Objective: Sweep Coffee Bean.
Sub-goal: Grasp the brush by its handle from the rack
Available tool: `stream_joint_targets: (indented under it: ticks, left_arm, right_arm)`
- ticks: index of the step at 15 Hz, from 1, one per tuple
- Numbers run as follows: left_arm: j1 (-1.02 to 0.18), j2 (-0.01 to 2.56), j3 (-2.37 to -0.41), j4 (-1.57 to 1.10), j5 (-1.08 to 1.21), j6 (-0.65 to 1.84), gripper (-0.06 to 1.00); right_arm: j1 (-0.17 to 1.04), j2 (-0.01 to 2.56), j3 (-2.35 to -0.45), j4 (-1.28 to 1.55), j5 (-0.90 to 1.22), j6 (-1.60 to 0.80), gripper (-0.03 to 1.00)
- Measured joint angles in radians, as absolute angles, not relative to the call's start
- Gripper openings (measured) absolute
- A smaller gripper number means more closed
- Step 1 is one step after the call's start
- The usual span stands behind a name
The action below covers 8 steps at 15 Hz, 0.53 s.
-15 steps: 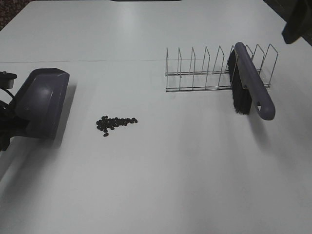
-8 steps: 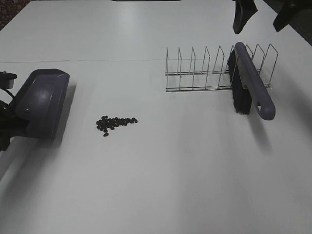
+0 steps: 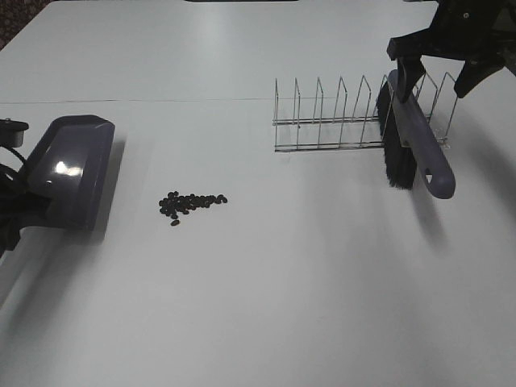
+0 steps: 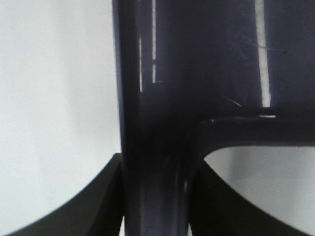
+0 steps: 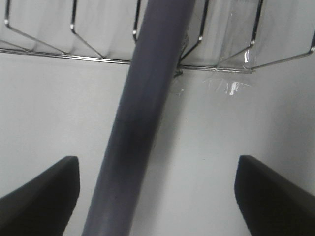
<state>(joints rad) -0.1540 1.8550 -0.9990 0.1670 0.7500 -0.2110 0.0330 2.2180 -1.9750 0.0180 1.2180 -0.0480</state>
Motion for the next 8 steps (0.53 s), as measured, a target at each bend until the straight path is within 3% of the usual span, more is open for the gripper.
stream_joint_targets:
  ticks: [8]
  left_arm:
    - [-0.154,1.855,-0.999,0.145,0.750,-0.211,0.33]
  right_arm:
    - [0.025,2.282,-1.978,0.105,1.142,-0.067,0.72]
